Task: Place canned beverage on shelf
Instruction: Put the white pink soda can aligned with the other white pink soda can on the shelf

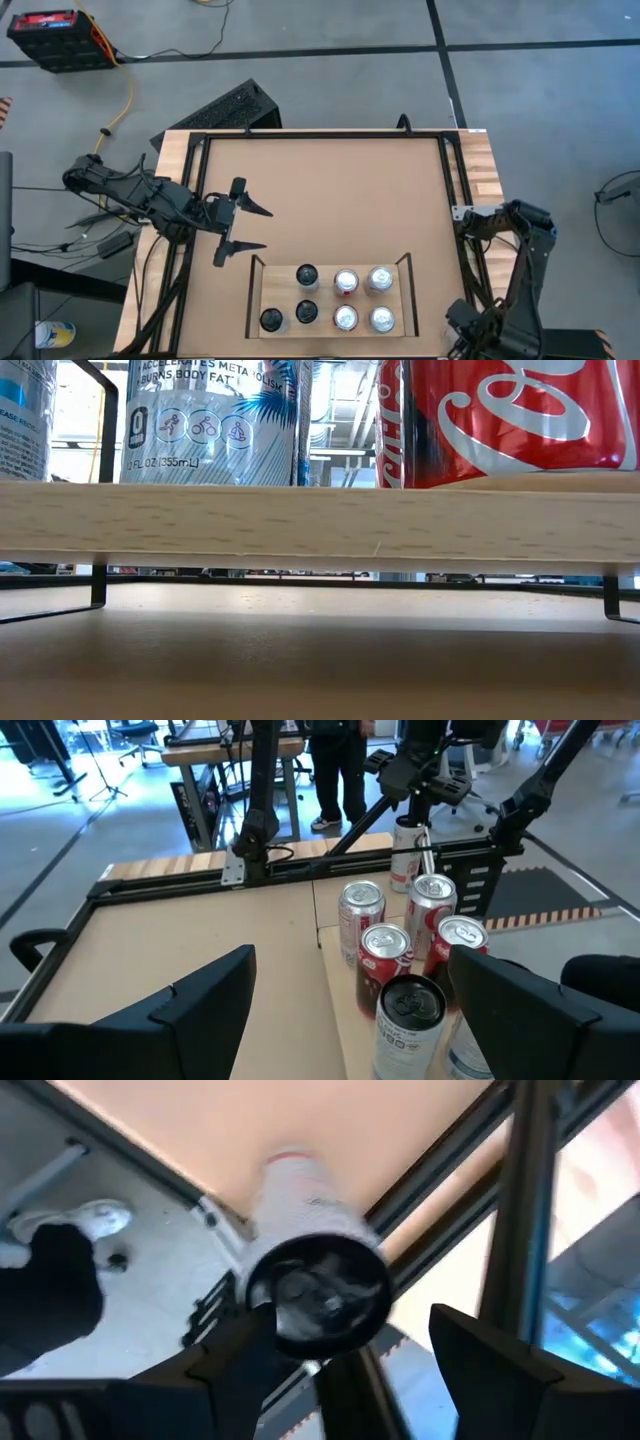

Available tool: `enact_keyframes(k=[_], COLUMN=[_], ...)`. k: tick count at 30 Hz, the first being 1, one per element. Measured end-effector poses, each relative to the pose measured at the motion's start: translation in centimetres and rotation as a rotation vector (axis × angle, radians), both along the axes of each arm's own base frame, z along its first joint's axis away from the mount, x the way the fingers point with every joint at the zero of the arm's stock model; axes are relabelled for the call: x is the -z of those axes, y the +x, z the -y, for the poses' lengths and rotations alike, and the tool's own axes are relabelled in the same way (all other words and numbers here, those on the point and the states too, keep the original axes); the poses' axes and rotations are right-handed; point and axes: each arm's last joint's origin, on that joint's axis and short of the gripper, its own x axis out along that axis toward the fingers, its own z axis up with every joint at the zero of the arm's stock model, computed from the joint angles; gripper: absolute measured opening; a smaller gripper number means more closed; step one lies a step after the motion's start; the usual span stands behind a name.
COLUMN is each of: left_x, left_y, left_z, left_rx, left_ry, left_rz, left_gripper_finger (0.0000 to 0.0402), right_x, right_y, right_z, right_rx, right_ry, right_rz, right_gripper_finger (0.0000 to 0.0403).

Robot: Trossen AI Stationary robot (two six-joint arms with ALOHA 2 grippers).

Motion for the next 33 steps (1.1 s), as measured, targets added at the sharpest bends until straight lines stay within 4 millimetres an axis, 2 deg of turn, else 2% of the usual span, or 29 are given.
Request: enact_keyframes(k=[19,27,33], left_x=[0.4,0.5,0.5], left_y=[-0.1,-0.1,-0.1], left_z=[0.1,0.0,0.0], left_rx=[0.030,0.030,0.032], left_ry=[0.004,0.011,0.018], left_rz=[-0.044,-0.053,-0.050], left_gripper_finger=[0.0316,0.0316,0.0316], right_x=[-0.4,1.7,1.7], right_y=[0.2,0.2,0.3], right_z=[-0.2,-0.2,-0.2], right_rx=[0.039,0.021,0.038], right_ry=[0.039,0.028,0.032], right_rz=[0.046,0.033,0.037], right_gripper_finger=[0.0286,0.0286,0.0286])
